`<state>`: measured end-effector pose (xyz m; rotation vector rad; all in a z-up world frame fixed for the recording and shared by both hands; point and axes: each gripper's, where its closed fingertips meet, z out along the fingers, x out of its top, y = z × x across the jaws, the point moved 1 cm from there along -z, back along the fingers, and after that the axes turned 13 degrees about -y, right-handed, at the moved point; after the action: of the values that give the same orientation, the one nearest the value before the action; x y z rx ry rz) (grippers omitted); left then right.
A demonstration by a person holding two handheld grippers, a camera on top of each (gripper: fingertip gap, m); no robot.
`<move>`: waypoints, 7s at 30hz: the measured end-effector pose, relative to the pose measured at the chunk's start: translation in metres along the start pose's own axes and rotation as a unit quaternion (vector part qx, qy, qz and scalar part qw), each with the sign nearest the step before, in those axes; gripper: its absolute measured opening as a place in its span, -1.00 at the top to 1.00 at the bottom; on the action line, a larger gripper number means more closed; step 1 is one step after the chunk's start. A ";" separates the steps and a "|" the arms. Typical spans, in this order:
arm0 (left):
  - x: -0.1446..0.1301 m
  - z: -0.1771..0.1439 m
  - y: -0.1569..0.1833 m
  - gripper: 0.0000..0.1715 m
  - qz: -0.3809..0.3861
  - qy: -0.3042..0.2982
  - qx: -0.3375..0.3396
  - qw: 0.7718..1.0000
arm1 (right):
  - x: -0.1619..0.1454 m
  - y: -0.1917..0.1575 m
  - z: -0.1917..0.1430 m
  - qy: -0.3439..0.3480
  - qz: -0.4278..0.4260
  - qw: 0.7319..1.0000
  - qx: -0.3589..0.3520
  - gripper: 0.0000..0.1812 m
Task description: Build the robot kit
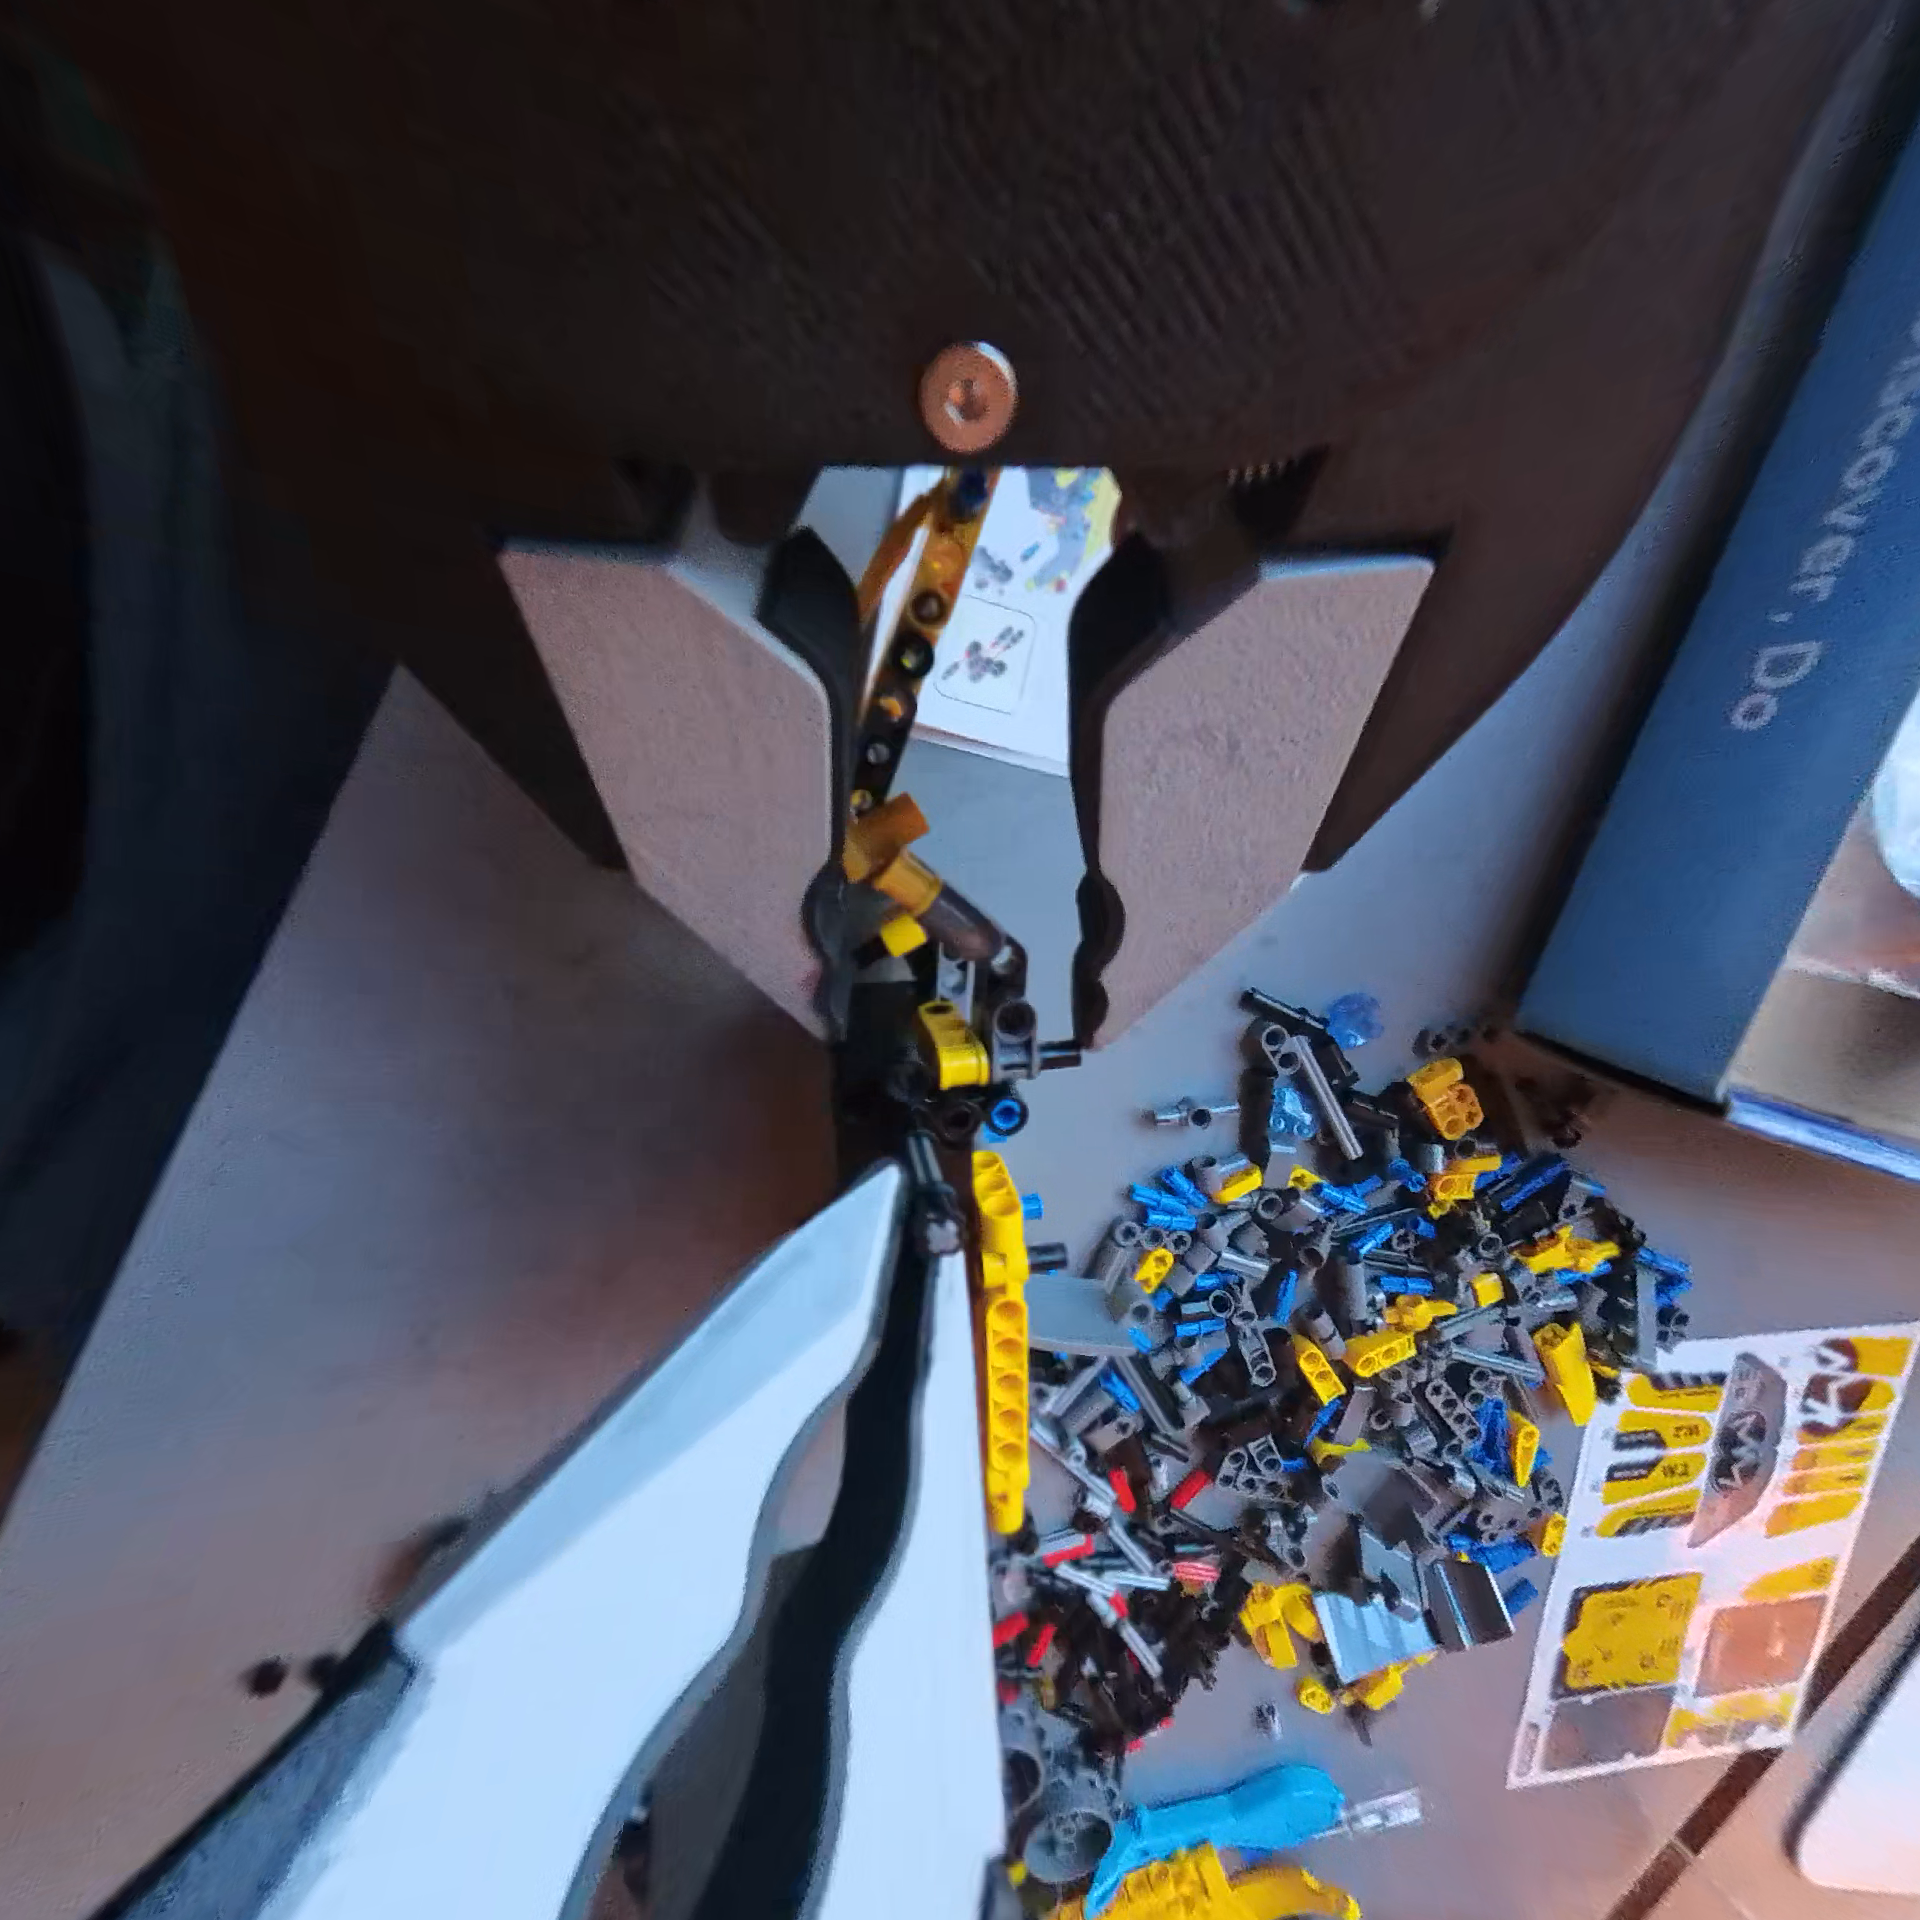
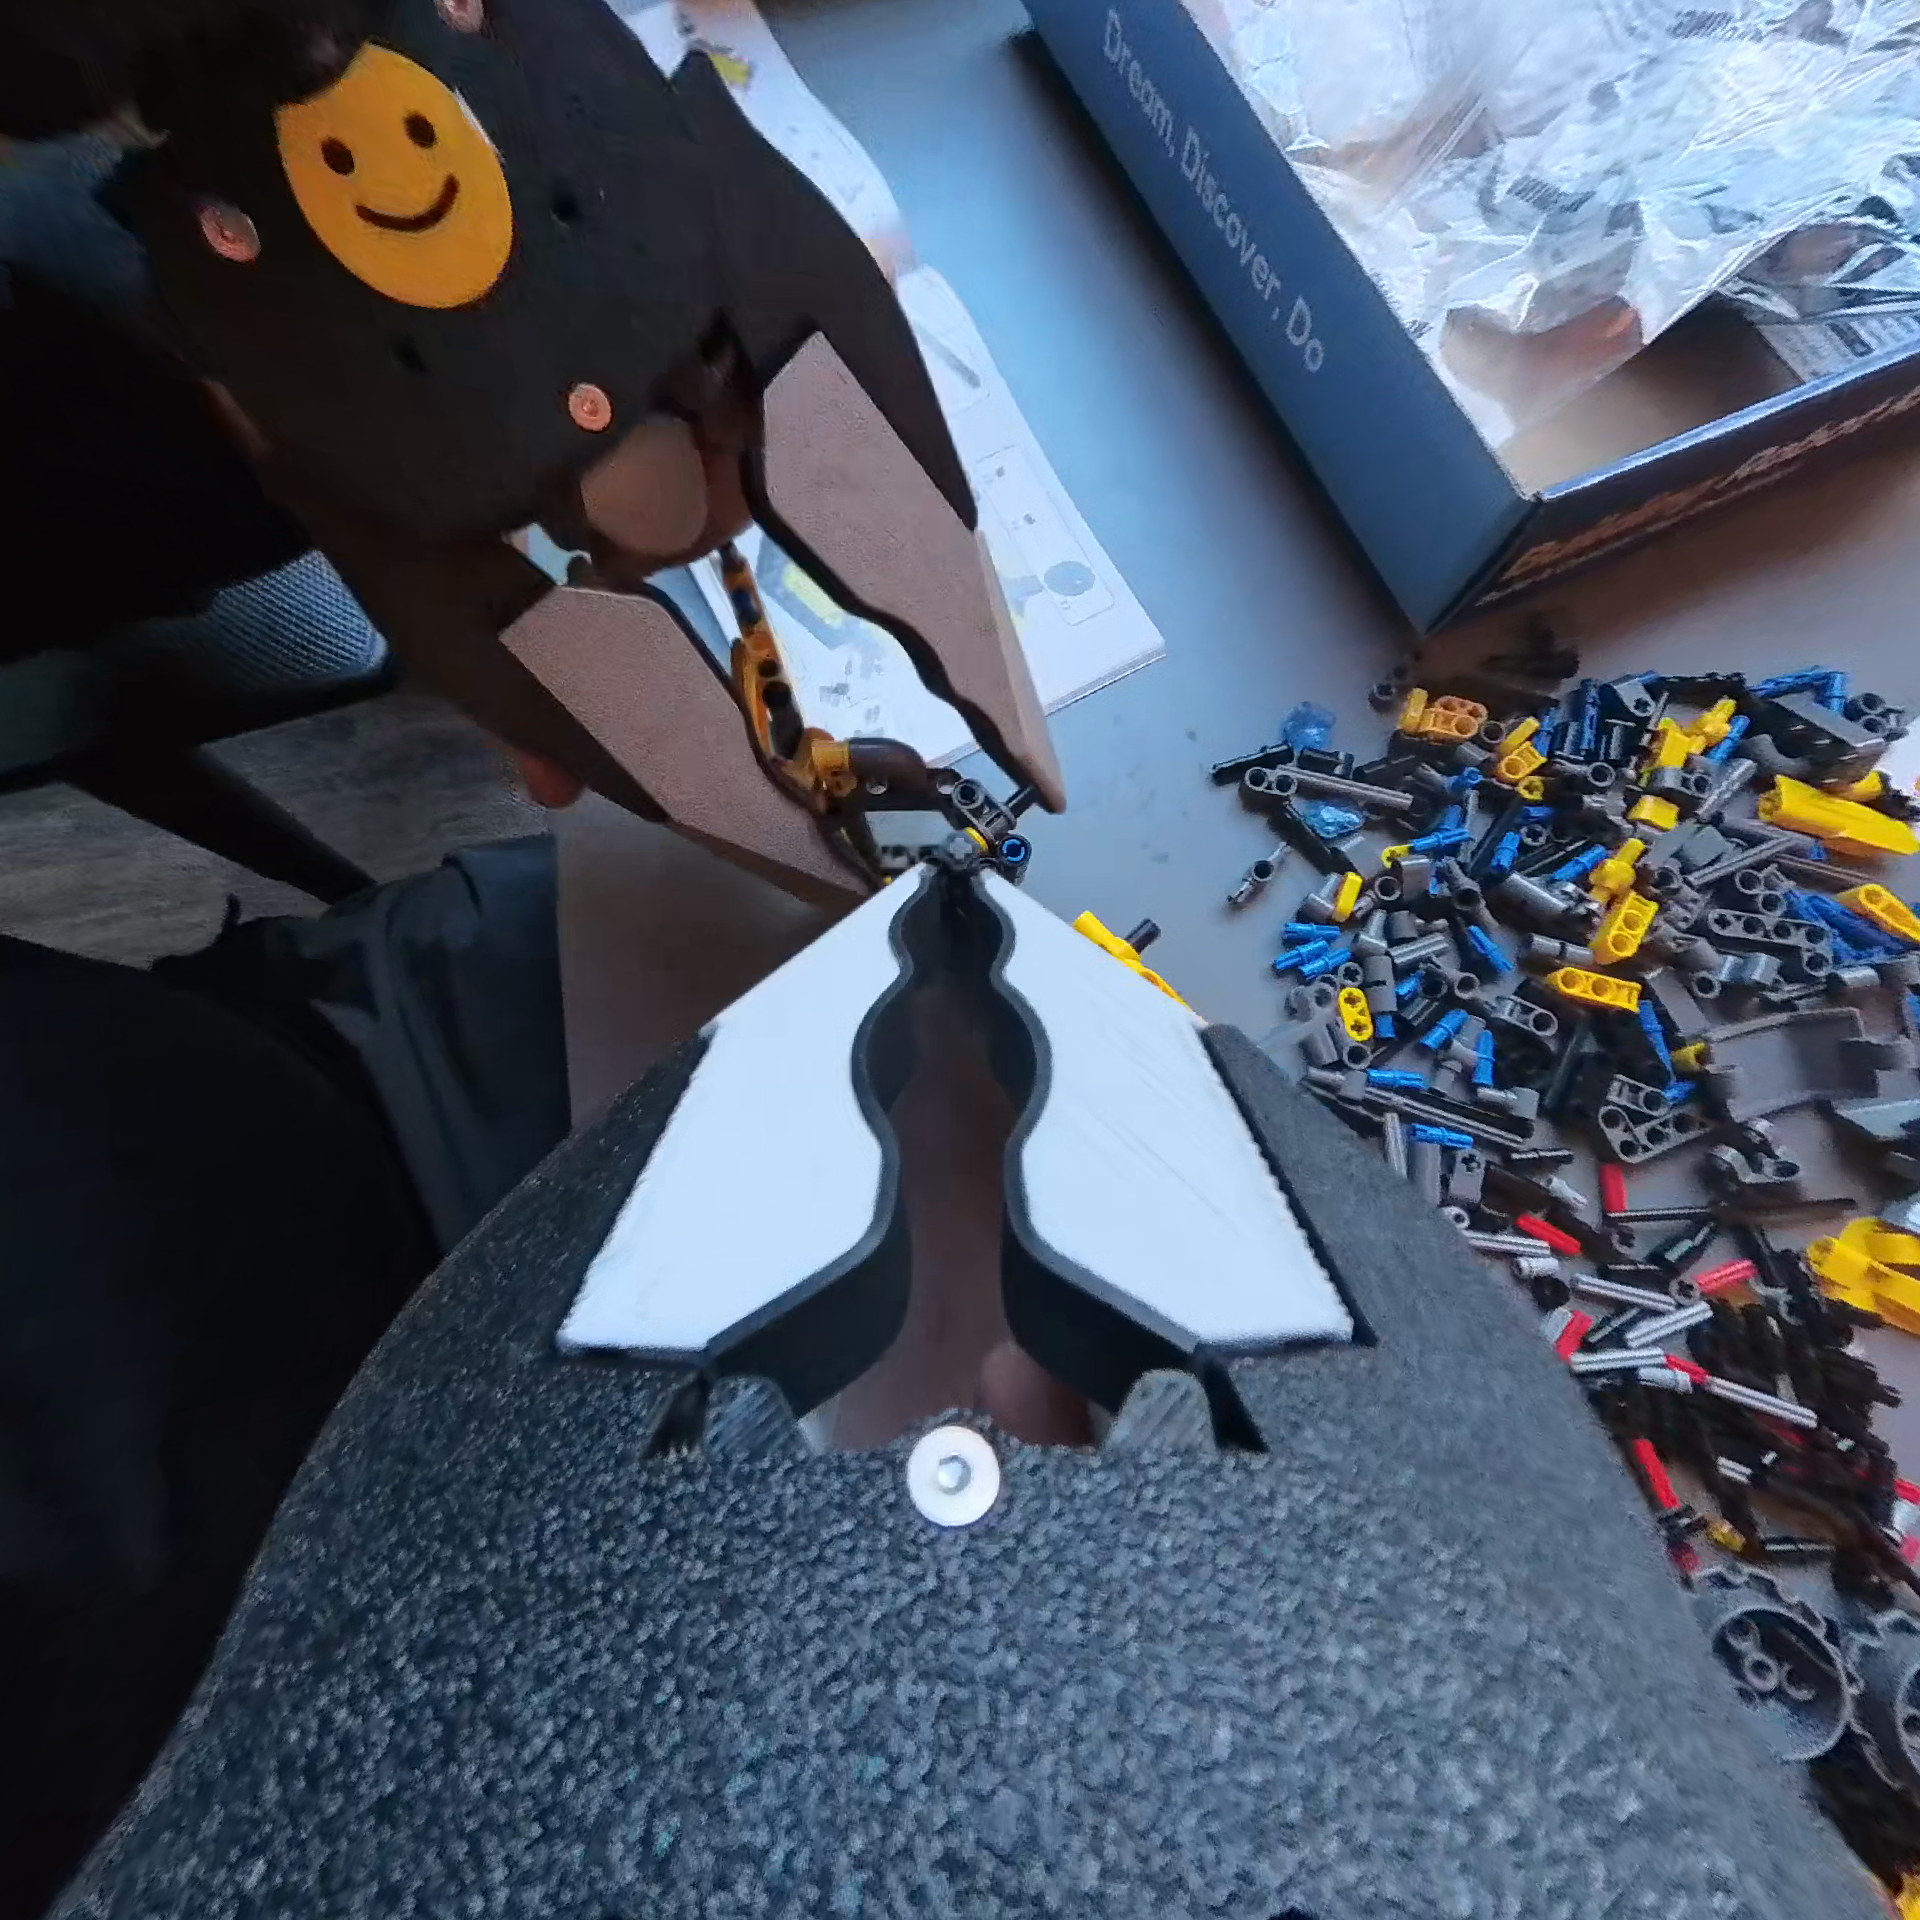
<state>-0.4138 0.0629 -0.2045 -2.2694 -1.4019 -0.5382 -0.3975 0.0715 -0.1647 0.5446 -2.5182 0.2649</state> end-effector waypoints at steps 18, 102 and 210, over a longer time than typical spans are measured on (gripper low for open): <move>0.008 -0.009 0.010 0.18 -0.010 0.014 -0.086 0.996 | 0.005 0.003 0.002 0.004 -0.011 0.999 0.046 0.95; -0.004 0.014 0.060 0.34 0.194 -0.064 0.147 0.968 | -0.119 0.001 -0.010 0.073 0.059 0.984 -0.149 0.50; 0.002 -0.022 0.149 0.27 -0.065 0.224 -0.046 0.971 | -0.298 -0.012 -0.087 0.010 0.172 0.978 -0.116 0.75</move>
<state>-0.2807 -0.0080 -0.2068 -1.9612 -1.3136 -1.1007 -0.1224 0.1832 -0.2551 0.0122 -2.5674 0.0981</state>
